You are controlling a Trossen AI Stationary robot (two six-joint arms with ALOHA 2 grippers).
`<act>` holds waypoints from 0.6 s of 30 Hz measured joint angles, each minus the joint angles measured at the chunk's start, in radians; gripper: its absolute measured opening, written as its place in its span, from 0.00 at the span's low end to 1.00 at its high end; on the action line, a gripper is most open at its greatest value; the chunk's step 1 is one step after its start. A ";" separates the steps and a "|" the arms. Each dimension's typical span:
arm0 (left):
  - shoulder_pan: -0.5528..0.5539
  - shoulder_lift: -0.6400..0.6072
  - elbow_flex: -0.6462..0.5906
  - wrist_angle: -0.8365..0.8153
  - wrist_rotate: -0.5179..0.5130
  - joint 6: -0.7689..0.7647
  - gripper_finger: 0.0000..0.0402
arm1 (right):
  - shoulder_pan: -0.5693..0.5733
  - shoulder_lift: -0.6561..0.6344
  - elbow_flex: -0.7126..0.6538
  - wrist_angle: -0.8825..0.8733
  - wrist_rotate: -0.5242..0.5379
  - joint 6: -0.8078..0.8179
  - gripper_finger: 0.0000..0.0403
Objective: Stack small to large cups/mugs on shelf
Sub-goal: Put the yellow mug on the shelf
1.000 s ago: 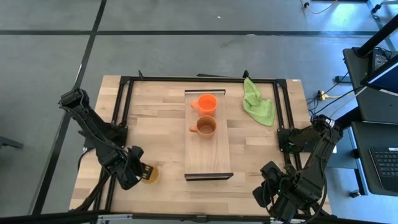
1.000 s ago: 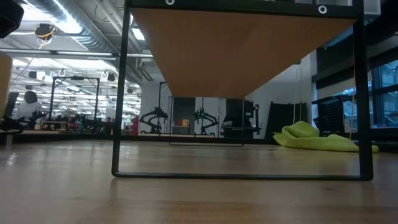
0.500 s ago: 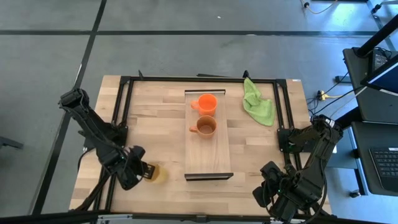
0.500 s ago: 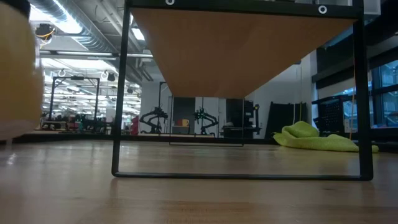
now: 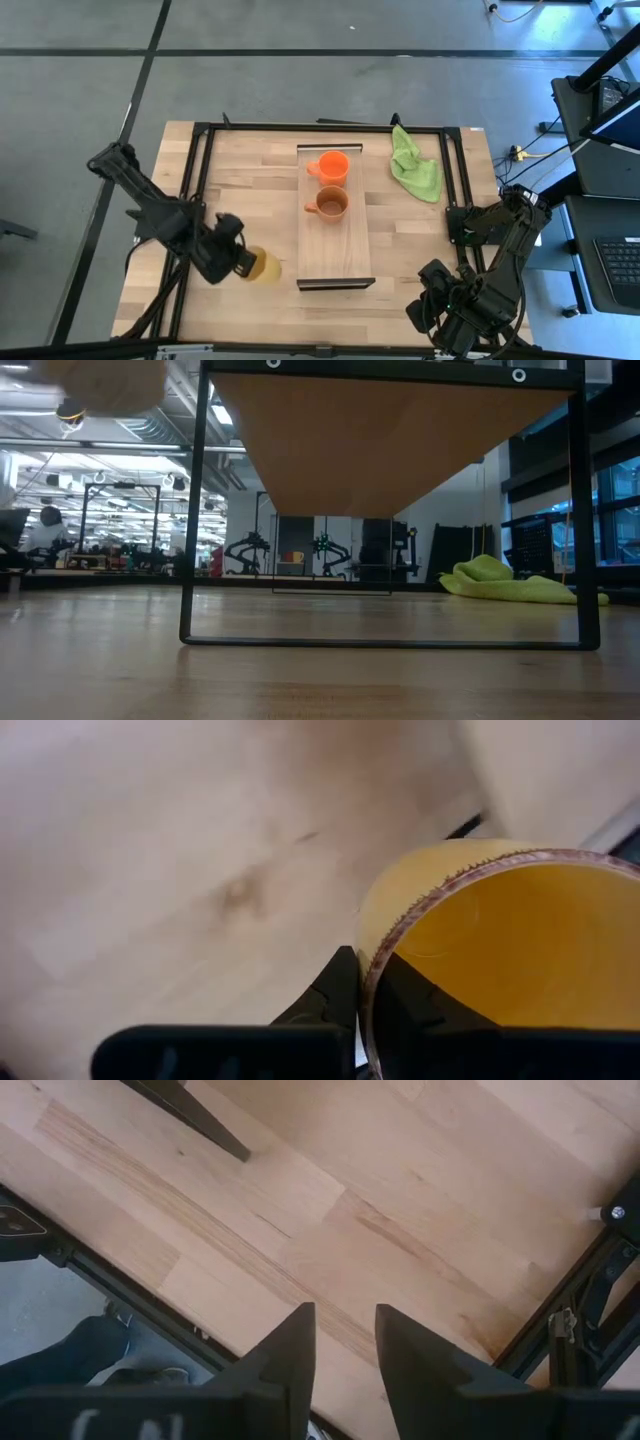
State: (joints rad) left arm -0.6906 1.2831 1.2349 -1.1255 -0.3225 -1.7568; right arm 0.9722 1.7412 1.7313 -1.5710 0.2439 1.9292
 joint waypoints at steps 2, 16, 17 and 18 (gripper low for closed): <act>0.034 0.000 0.088 -0.088 0.001 0.054 0.02 | 0.000 0.000 0.000 0.000 0.000 0.000 0.27; 0.342 0.216 0.424 -0.094 0.152 0.522 0.02 | -0.018 0.000 0.000 0.000 0.098 0.002 0.27; 0.353 0.242 0.460 -0.096 0.154 0.551 0.02 | -0.024 0.000 0.000 0.000 0.098 0.002 0.27; 0.362 0.266 0.496 -0.101 0.157 0.575 0.02 | -0.032 0.000 0.000 0.000 0.102 0.002 0.27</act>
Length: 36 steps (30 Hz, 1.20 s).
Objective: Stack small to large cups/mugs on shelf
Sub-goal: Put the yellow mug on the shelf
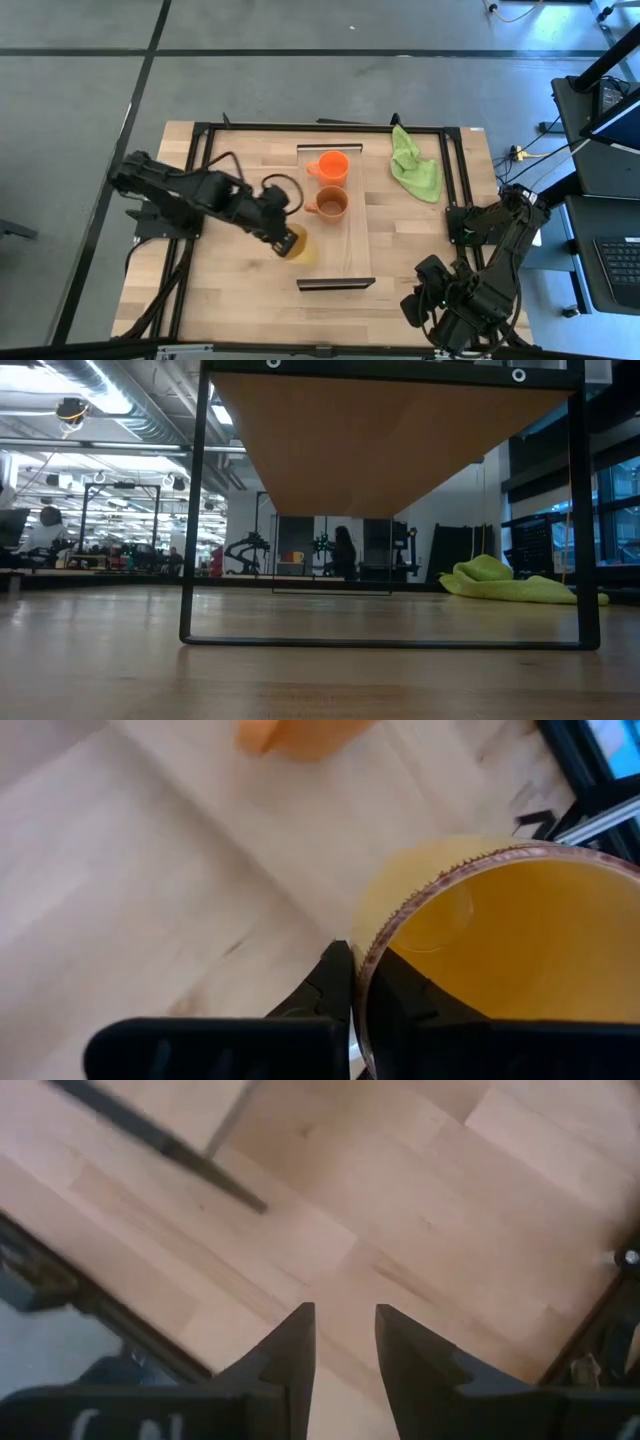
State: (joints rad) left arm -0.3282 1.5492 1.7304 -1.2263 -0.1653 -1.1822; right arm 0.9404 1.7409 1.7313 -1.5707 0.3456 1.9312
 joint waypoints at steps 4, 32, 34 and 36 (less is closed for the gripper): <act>0.019 0.083 0.095 -0.038 0.026 0.056 0.02 | -0.044 0.000 0.000 0.000 0.083 -0.002 0.27; 0.022 0.214 0.141 0.172 0.011 0.021 0.02 | -0.270 -0.066 0.000 0.150 0.289 -0.314 0.21; 0.022 0.213 0.141 0.163 0.005 0.029 0.02 | -0.270 -0.066 0.000 0.147 0.309 -0.315 0.16; 0.022 0.214 0.141 0.154 0.001 0.034 0.02 | -0.270 -0.066 0.000 0.144 0.324 -0.315 0.11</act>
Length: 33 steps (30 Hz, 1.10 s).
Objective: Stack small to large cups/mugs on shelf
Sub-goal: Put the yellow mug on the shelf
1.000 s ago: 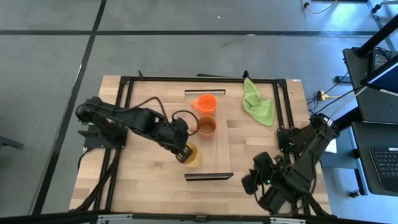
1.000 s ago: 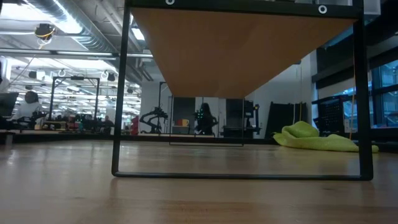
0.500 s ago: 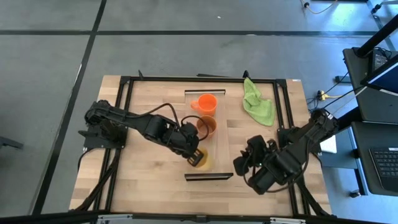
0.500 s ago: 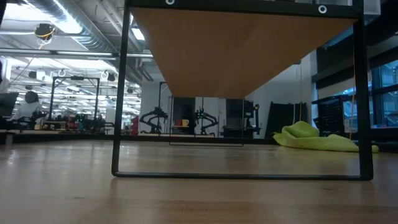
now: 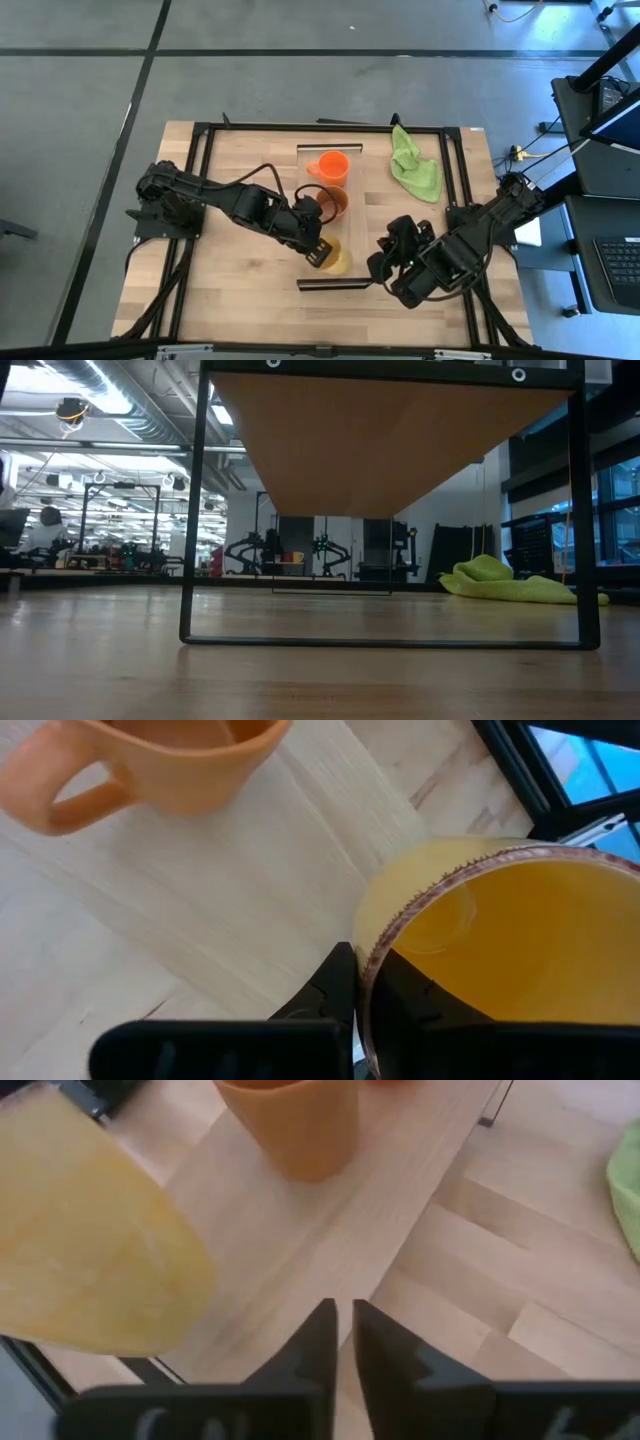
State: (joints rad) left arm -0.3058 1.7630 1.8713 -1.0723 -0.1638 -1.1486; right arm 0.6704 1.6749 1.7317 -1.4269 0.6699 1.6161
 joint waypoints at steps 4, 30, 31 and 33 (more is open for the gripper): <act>0.000 0.013 0.000 -0.005 -0.002 0.008 0.02 | -0.002 0.000 0.000 0.001 0.011 0.000 0.02; 0.038 0.050 -0.001 -0.007 0.025 0.066 0.02 | -0.006 -0.001 -0.165 0.353 -0.096 -0.098 0.00; 0.040 0.050 -0.001 -0.015 0.024 0.066 0.02 | -0.006 -0.001 -0.171 0.388 -0.096 -0.112 0.00; 0.045 0.050 -0.001 -0.021 0.024 0.066 0.02 | -0.008 -0.001 -0.178 0.435 -0.096 -0.147 0.00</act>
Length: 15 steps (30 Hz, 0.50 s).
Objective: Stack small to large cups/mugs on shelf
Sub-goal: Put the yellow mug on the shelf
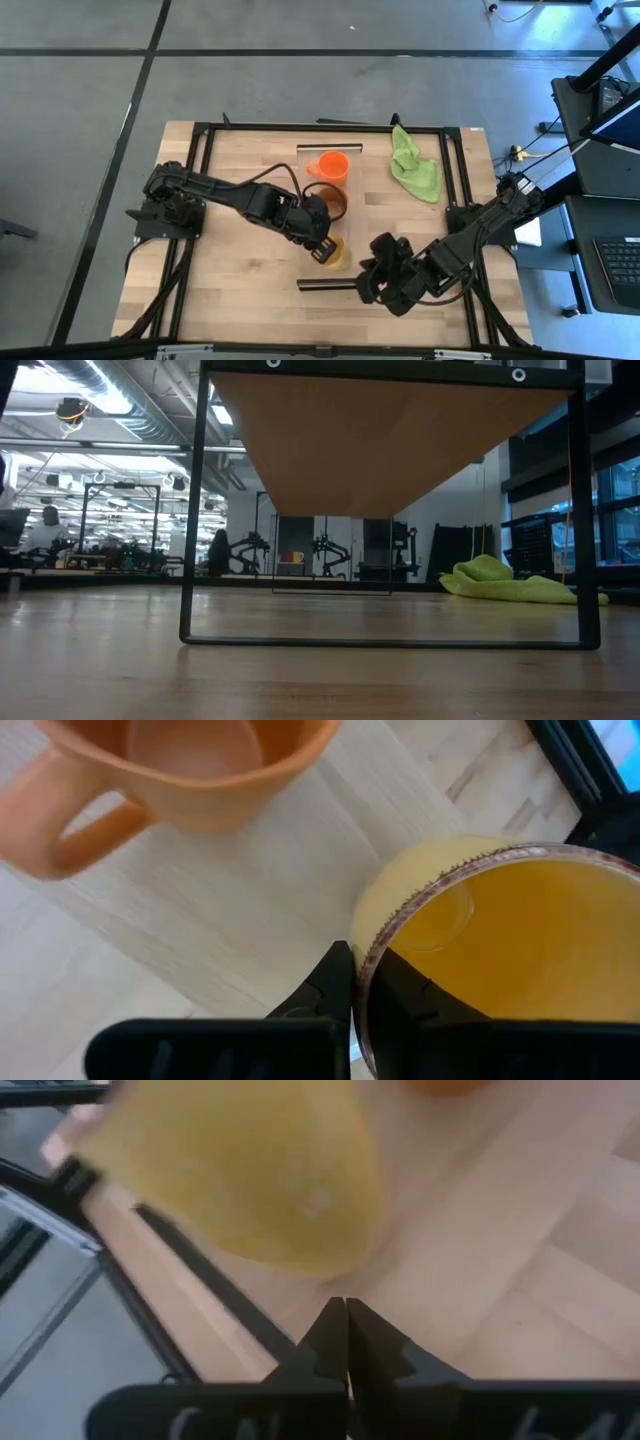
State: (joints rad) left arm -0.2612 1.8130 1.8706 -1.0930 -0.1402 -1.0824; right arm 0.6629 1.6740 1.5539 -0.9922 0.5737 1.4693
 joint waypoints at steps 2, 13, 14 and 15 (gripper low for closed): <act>0.001 0.000 0.000 -0.003 -0.001 0.000 0.02 | -0.006 0.000 0.000 0.024 0.000 -0.014 0.00; 0.008 0.000 0.000 -0.041 0.003 -0.003 0.02 | -0.020 0.000 -0.001 0.049 -0.009 -0.068 0.00; 0.008 0.000 0.000 -0.041 0.003 -0.003 0.02 | -0.020 0.000 -0.001 0.047 -0.009 -0.069 0.00; 0.008 0.000 0.000 -0.041 0.005 -0.003 0.02 | -0.022 0.000 -0.001 0.047 -0.009 -0.072 0.00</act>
State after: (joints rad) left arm -0.2531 1.8130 1.8702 -1.1336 -0.1351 -1.0859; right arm 0.6407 1.6737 1.5532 -0.9455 0.5648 1.3976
